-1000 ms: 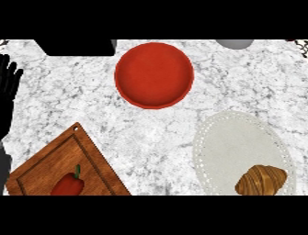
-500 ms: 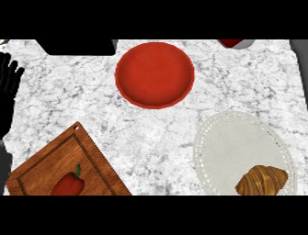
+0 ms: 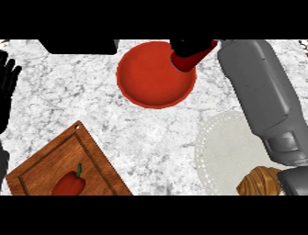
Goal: Pick the can from the placemat and place it in the bowl
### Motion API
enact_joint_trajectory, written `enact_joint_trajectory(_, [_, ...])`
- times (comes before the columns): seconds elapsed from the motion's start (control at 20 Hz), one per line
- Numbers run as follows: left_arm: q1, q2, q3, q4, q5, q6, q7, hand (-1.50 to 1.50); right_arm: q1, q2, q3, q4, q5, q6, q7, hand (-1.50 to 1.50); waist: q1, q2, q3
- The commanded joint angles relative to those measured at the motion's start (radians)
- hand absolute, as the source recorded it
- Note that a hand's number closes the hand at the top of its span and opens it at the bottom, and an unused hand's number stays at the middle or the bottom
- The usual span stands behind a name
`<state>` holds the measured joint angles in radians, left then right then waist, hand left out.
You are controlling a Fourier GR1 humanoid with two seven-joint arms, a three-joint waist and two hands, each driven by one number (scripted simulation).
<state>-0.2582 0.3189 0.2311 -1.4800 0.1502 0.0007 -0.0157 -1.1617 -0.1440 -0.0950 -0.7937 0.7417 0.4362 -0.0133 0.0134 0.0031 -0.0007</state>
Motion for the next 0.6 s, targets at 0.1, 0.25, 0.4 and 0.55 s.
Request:
enact_joint_trajectory(0.1, [-0.029,-0.036,-0.027,0.026,-0.038,0.032,-0.035,0.00,0.035,0.080,0.084,0.136,0.137,-0.240,-0.022,1.50,0.012,0.008,0.000])
enact_joint_trajectory(0.25, [-0.055,-0.017,-0.015,0.003,-0.028,0.034,0.008,0.00,0.004,0.112,0.034,0.233,0.131,-0.285,0.094,1.50,0.014,0.007,0.000])
enact_joint_trajectory(0.4, [-0.057,-0.004,-0.003,0.059,-0.011,-0.003,-0.015,0.00,-0.002,0.108,-0.028,0.318,0.077,-0.307,0.059,-1.50,0.015,0.011,0.000])
enact_joint_trajectory(0.55, [-0.021,-0.028,-0.020,0.014,-0.012,0.001,-0.016,0.00,0.021,0.143,-0.067,0.368,0.017,-0.376,0.010,-1.50,0.027,0.012,0.001])
